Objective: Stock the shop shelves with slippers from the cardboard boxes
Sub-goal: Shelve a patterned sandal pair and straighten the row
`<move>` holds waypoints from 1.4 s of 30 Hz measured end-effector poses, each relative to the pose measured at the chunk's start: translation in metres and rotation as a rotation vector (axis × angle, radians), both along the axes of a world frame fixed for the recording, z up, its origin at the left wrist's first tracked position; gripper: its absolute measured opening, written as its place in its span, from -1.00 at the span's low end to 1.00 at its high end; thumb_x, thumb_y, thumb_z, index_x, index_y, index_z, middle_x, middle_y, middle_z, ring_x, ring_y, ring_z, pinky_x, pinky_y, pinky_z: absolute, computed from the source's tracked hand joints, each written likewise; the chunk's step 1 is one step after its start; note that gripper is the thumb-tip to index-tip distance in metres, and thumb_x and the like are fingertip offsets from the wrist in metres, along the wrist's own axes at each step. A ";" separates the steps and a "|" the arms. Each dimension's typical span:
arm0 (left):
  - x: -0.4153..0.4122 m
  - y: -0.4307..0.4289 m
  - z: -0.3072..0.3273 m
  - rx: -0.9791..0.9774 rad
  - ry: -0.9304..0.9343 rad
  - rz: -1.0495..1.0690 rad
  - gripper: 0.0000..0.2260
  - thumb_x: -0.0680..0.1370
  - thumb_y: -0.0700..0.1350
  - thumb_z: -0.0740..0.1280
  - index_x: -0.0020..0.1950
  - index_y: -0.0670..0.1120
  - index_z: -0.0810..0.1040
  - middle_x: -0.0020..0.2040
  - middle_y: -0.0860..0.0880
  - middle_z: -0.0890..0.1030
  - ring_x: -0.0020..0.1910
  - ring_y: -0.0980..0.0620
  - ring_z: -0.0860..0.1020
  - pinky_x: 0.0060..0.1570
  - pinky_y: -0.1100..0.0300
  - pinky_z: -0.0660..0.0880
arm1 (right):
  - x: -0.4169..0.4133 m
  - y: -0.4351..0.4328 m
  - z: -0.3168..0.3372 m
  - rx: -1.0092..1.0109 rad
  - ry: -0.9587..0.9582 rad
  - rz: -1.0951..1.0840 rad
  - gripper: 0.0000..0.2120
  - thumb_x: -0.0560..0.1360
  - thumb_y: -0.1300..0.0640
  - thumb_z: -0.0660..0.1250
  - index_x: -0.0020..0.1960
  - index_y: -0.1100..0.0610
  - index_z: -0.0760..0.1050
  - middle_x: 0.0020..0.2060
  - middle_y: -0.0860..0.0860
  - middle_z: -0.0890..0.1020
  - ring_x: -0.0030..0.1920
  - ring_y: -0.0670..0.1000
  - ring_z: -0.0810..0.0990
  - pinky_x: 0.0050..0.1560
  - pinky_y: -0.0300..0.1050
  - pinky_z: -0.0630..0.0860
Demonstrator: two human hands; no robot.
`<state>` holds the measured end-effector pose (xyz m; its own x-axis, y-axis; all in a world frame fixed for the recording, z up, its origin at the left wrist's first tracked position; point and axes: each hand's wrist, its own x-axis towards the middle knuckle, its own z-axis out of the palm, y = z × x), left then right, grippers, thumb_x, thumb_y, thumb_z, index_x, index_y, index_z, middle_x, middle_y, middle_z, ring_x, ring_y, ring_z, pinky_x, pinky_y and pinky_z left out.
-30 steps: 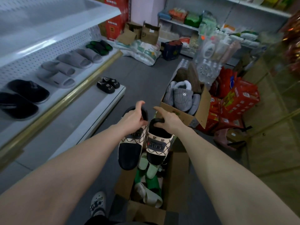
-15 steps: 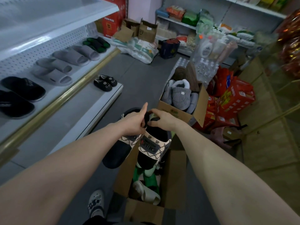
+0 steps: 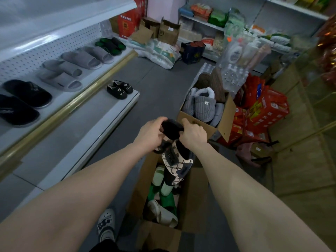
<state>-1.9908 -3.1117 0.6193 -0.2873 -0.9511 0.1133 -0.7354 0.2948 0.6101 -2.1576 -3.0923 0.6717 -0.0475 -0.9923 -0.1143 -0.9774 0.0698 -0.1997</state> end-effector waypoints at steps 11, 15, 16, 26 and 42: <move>-0.014 0.011 -0.008 1.054 0.595 0.389 -0.70 0.61 0.08 0.27 0.11 -0.15 0.50 -0.02 -0.18 0.64 -0.01 -0.19 0.62 0.12 -0.23 0.54 | -0.009 -0.004 -0.001 -0.048 -0.360 -0.482 -0.67 0.55 0.08 0.25 0.31 0.09 0.38 0.10 0.15 0.58 0.14 0.23 0.55 -0.01 -0.05 0.40; 0.003 0.017 -0.013 1.034 0.692 0.393 -0.78 0.62 -0.02 0.29 0.18 -0.12 0.47 0.08 -0.21 0.63 -0.08 -0.17 0.63 -0.09 -0.13 0.61 | -0.007 -0.011 -0.003 0.025 -0.350 -0.446 -0.67 0.52 -0.02 0.29 0.22 0.12 0.48 0.02 0.10 0.58 0.05 0.17 0.55 -0.05 -0.12 0.37; 0.008 0.019 -0.018 0.995 0.687 0.401 -0.75 0.60 -0.03 0.32 0.21 -0.13 0.45 0.06 -0.18 0.63 -0.14 -0.11 0.63 -0.26 0.00 0.62 | -0.003 -0.013 -0.005 0.046 -0.322 -0.429 -0.64 0.51 -0.06 0.31 0.22 0.13 0.48 0.06 0.12 0.59 0.09 0.19 0.56 -0.05 -0.11 0.39; 0.133 0.064 -0.072 0.695 0.508 0.777 -0.81 0.45 0.04 0.47 -0.19 -0.03 0.54 0.17 -0.24 0.53 -0.06 -0.11 0.59 -0.35 0.23 0.43 | 0.098 -0.031 -0.051 0.217 -0.414 -0.432 -0.32 0.38 0.01 0.39 0.40 0.17 0.22 0.21 0.25 0.53 0.13 0.30 0.58 0.07 0.18 0.61; 0.389 0.117 -0.037 0.315 0.451 1.018 -0.81 0.38 -0.03 0.54 -0.08 0.02 0.60 0.51 -0.08 0.17 0.45 -0.09 0.25 0.38 0.11 0.25 | 0.369 -0.029 -0.062 0.627 -0.946 -0.452 -0.61 0.52 0.40 0.25 0.34 0.34 0.39 0.11 0.27 0.56 -0.05 0.20 0.62 -0.40 -0.01 0.58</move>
<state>-1.6014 -2.9944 0.5820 0.6340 -0.7237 -0.2725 -0.2422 -0.5204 0.8188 -1.7883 -3.1213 0.6100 -0.0124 -0.6687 -0.7434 -0.3278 0.7051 -0.6288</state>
